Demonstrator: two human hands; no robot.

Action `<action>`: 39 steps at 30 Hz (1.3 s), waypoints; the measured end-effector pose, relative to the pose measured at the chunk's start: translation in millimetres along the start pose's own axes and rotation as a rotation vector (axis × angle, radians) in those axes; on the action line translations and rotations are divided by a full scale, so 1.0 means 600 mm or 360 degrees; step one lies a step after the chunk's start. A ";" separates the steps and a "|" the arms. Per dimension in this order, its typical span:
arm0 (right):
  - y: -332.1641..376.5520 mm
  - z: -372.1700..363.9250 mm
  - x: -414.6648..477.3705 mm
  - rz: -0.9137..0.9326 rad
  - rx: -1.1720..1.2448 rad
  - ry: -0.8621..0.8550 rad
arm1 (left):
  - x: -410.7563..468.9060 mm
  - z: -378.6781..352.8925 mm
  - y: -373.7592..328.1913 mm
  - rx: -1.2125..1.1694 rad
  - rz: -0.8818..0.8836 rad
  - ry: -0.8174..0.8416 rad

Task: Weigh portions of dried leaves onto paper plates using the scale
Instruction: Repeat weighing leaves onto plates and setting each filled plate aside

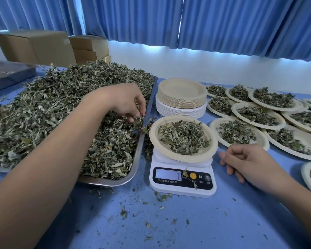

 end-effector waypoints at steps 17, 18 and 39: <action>0.017 -0.033 0.016 0.0002 0.0496 -0.0376 | -0.012 -0.079 -0.080 0.0124 -0.0120 -0.0223; 0.020 -0.031 0.016 -0.0012 0.0524 -0.0401 | -0.014 -0.075 -0.082 0.0064 -0.0126 -0.0272; -0.084 0.323 -0.032 -0.0294 -0.0653 -0.0791 | -0.012 -0.162 -0.445 -0.0606 -0.0267 -0.0002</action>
Point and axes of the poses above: each hand's wrist, its own x-axis towards the middle knuckle, its own z-axis out of the back of the hand, y = z × x, the point moved 3 cm from there along x, towards the middle knuckle, and after that the axes turned 15 degrees about z, right-handed, at the moved point
